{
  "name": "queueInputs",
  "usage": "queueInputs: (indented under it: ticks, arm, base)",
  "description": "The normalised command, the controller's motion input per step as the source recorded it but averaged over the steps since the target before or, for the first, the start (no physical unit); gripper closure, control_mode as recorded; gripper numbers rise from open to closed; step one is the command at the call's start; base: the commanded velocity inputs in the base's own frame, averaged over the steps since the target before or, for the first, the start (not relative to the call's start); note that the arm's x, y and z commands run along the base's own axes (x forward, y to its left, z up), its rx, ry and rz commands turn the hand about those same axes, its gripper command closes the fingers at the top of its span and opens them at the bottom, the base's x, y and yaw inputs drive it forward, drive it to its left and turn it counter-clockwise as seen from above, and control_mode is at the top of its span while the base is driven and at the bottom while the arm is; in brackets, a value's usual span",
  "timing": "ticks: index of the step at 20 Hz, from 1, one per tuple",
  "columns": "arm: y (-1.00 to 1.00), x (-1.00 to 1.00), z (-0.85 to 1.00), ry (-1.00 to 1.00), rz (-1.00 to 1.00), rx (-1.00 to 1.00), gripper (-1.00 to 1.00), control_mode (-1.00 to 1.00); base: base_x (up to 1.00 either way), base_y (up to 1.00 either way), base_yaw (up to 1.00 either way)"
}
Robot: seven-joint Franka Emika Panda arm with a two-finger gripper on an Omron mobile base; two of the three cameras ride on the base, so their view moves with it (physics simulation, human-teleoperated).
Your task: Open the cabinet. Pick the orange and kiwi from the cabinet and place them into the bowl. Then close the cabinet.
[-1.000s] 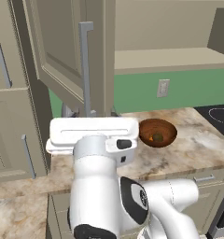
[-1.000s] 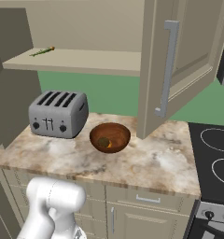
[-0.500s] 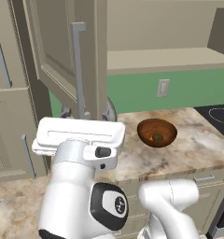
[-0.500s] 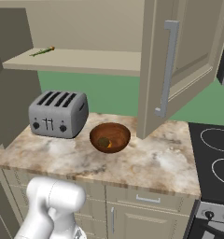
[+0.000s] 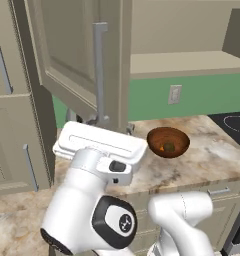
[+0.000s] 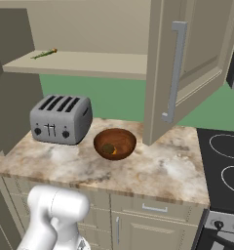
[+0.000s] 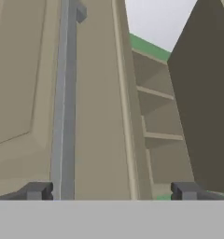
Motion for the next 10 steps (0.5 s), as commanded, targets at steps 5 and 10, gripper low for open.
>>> queueInputs:
  ticks: [5,10]
  arm:
    - [-1.00,0.73,-0.55,-0.06,-0.02,0.09,-1.00,-1.00]
    - [-1.00,1.00,-0.44,-0.01,0.04,0.14,-1.00,-1.00]
  base:
    - [0.00,0.00,0.00]
    - [0.00,0.00,0.00]
